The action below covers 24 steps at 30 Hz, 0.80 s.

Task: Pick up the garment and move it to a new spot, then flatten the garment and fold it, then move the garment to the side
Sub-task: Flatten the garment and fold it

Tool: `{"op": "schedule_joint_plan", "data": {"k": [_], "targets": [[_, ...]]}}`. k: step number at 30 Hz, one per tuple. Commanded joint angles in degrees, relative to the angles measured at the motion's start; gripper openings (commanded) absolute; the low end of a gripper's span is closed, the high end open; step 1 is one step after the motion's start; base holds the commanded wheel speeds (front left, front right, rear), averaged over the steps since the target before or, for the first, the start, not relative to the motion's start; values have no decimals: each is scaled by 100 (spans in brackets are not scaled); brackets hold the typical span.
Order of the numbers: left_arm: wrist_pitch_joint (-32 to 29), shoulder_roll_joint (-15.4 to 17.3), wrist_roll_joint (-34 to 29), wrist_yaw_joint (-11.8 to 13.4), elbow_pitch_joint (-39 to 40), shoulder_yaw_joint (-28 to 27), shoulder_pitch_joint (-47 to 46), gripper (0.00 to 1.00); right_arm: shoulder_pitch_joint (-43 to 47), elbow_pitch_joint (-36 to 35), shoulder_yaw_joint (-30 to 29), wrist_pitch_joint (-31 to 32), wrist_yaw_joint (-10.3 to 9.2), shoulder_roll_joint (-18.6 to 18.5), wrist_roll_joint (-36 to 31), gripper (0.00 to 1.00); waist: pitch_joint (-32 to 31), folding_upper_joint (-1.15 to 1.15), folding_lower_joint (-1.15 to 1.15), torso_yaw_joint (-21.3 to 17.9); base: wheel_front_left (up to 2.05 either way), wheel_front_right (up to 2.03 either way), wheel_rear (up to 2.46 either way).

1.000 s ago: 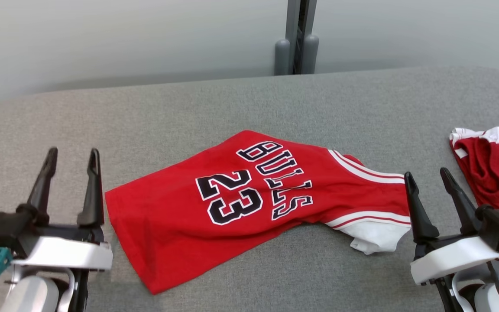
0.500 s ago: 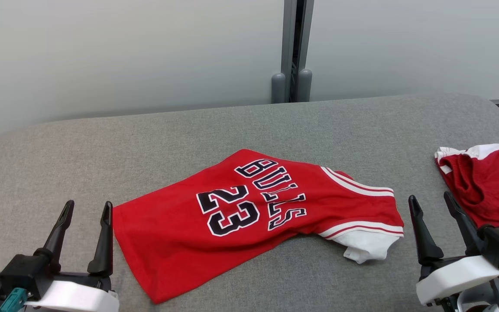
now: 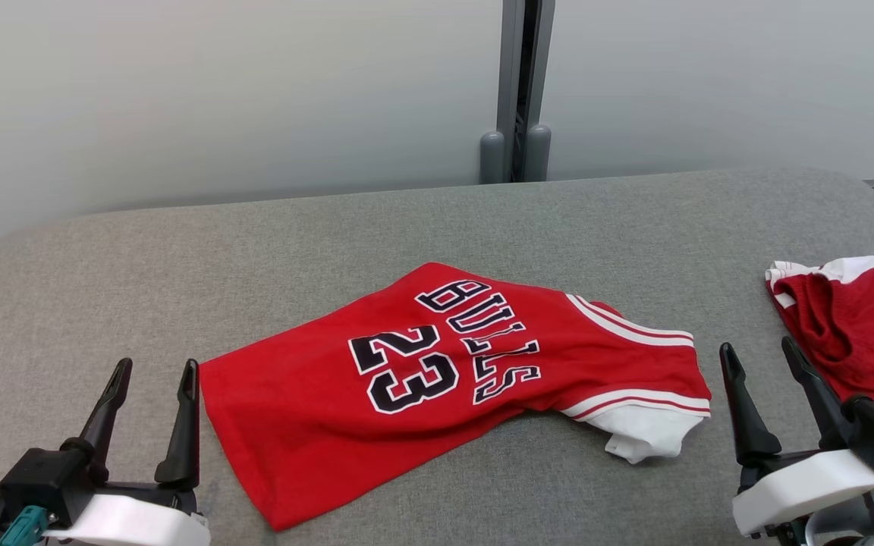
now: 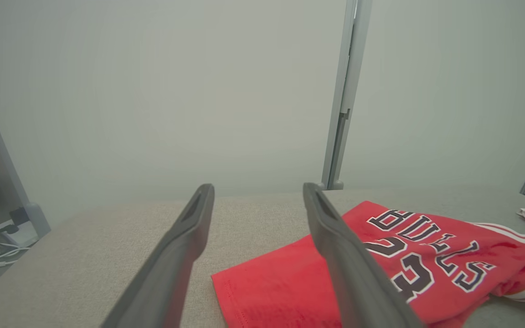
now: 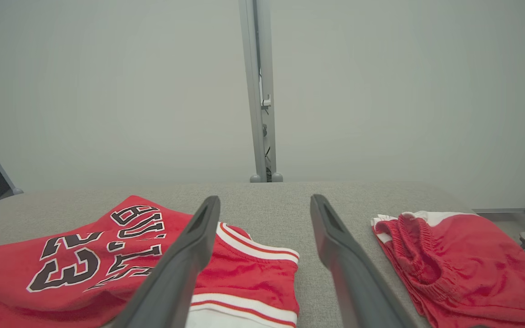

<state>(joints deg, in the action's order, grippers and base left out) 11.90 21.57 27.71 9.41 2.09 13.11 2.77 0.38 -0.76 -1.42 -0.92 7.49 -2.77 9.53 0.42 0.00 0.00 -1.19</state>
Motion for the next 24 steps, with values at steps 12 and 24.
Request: {"op": "schedule_joint_plan", "data": {"k": [12,24], "targets": [[-73,59,72,90,21,-6,53,100,13,31,6,35,0,-31,21,100,-84,0,0,-19,0,0,0],[-108,79,109,134,24,9,-12,100,4,43,18,13,0,-31,52,100,-70,0,0,-22,0,0,0]]}}
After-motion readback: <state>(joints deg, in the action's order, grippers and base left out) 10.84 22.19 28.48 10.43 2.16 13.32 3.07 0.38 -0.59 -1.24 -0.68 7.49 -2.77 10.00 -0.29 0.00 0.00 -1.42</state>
